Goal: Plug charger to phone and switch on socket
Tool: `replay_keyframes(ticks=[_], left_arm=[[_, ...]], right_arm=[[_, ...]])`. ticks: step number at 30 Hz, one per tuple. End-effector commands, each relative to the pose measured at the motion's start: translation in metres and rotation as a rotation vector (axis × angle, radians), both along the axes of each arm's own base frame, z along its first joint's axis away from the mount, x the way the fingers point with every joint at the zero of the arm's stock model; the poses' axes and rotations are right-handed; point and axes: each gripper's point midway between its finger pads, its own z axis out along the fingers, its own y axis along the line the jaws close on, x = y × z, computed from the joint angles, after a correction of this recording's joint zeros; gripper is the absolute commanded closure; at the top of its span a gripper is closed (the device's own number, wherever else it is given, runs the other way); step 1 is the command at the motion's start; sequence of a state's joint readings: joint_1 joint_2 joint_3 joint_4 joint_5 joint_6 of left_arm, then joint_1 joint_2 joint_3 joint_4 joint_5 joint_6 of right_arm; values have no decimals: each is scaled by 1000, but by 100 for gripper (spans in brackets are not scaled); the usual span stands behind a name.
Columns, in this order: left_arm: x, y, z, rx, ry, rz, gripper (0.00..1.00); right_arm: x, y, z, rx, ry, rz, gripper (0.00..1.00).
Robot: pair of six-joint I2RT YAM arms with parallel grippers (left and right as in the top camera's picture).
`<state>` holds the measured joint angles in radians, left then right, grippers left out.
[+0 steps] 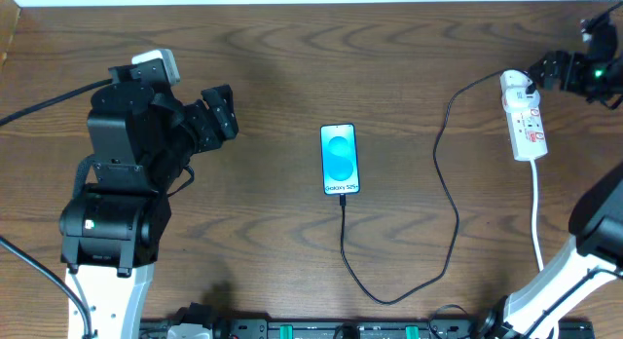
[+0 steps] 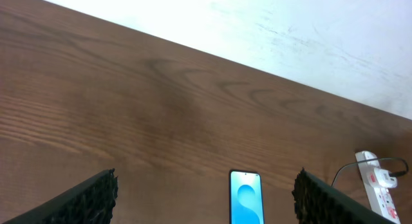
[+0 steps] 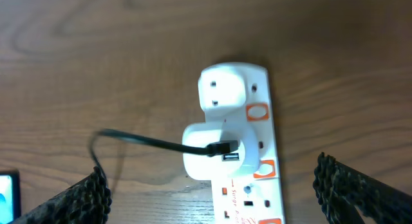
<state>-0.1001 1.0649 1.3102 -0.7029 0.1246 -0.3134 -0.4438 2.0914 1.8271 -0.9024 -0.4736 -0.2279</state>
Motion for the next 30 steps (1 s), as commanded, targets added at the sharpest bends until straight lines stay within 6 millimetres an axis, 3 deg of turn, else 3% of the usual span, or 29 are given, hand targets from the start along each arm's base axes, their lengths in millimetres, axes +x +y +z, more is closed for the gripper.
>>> replay_keyframes(ticks=[1,18,30], left_arm=[[1,2,3,18,-8,5,13],[1,2,3,18,-8,5,13],[1,2,3,18,-8,5,13]], right_arm=[[3,12,-17,66,19,39,1],[-8,23,-42,84,83,71,1],[-20,35,-78,100,115,83,1]])
